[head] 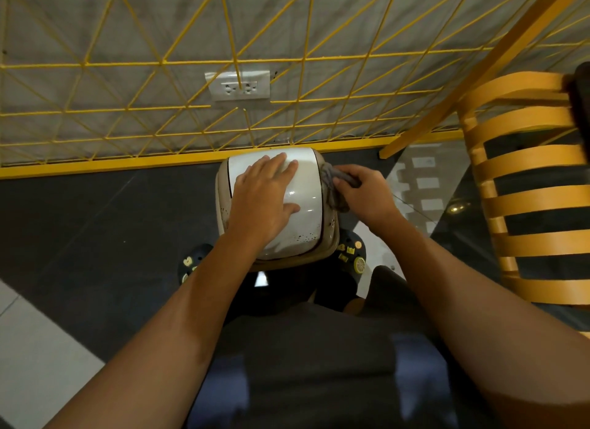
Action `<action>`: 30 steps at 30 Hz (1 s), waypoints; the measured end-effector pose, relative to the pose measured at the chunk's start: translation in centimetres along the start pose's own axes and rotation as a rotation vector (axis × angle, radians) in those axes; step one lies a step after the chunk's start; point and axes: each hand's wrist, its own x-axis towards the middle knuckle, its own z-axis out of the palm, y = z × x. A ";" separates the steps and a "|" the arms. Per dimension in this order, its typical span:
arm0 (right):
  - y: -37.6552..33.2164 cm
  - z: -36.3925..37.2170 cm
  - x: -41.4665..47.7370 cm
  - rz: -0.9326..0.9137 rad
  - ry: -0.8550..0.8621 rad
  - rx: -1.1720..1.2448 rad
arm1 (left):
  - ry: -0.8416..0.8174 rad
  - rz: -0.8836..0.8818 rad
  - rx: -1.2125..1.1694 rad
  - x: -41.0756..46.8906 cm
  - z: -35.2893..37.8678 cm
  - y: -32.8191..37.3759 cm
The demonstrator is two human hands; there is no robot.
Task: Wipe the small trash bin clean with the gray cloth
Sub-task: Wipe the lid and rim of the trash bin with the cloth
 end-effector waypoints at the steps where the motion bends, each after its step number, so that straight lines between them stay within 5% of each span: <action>1: -0.4 -0.1 0.6 -0.020 0.006 -0.011 | -0.005 0.000 0.001 0.0 0.0 0.0; 9: -2.1 -0.5 4.0 0.007 -0.133 -0.025 | -0.014 0.001 0.003 0.0 -0.2 0.1; 18: -1.5 -0.8 2.0 -0.303 -0.045 -0.275 | -0.012 0.009 0.001 -0.1 -0.2 0.0; 30: -2.5 1.3 2.1 -0.469 -0.058 -0.436 | 0.013 0.020 -0.020 0.0 0.3 -0.3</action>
